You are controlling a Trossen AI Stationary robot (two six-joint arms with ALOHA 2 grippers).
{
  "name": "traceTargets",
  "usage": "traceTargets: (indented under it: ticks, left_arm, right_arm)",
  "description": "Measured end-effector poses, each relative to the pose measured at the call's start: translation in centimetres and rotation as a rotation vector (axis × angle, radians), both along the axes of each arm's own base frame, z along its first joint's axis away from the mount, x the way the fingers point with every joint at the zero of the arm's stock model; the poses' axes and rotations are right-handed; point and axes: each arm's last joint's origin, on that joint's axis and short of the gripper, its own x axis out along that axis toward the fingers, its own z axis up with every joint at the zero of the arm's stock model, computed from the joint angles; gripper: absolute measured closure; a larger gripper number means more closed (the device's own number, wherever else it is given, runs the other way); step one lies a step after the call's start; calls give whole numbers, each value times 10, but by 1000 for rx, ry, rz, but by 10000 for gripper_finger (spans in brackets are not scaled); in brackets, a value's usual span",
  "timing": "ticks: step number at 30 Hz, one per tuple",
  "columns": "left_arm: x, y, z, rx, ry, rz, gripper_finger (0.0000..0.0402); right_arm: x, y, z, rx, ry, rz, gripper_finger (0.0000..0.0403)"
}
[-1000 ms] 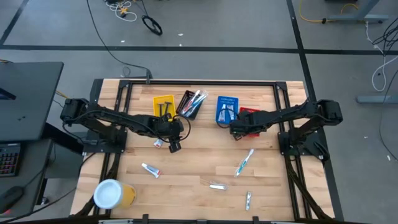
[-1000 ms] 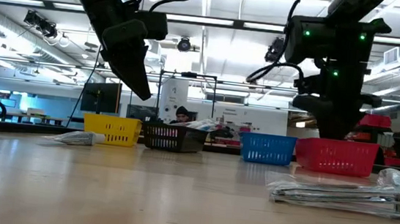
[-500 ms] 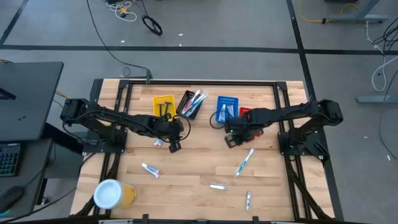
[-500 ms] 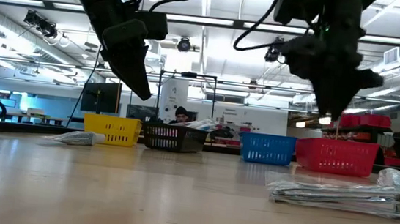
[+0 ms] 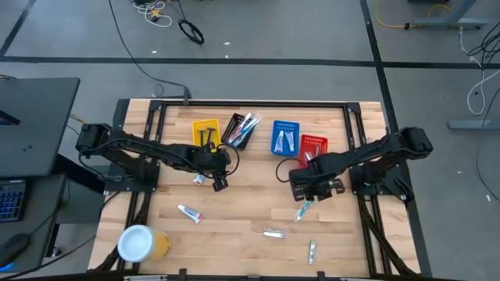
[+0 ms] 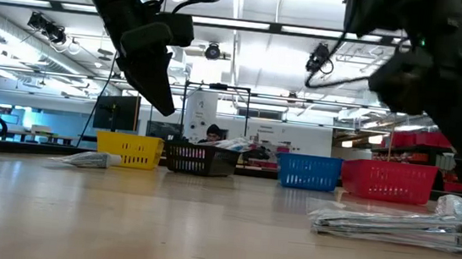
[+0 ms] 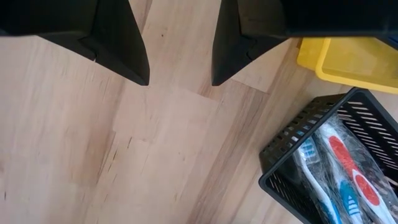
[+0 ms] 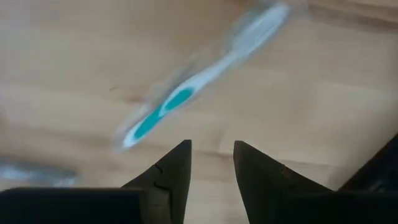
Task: Pick & Place Travel size toiletries
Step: Put the green toothbrush into the black bin
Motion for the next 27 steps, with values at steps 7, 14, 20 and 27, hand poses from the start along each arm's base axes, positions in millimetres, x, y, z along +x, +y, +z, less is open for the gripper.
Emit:
traceTargets:
  ticks: [7, 14, 20, 27]
  left_arm:
    - [0, 0, 0, 0, 0, 2, 219]
    - [2, 0, 1, 23, -11, -23, 219]
    - [10, 0, 8, 56, -105, -67, 219]
    - [13, -1, 11, 145, -123, -171, 219]
  right_arm:
    - [-15, -10, -30, -194, 24, -16, 272]
    - [-9, -5, -35, -136, -67, -14, 272]
    - [-9, 0, -35, -155, -59, -134, 272]
    - [-15, 13, -48, -130, -71, -193, 272]
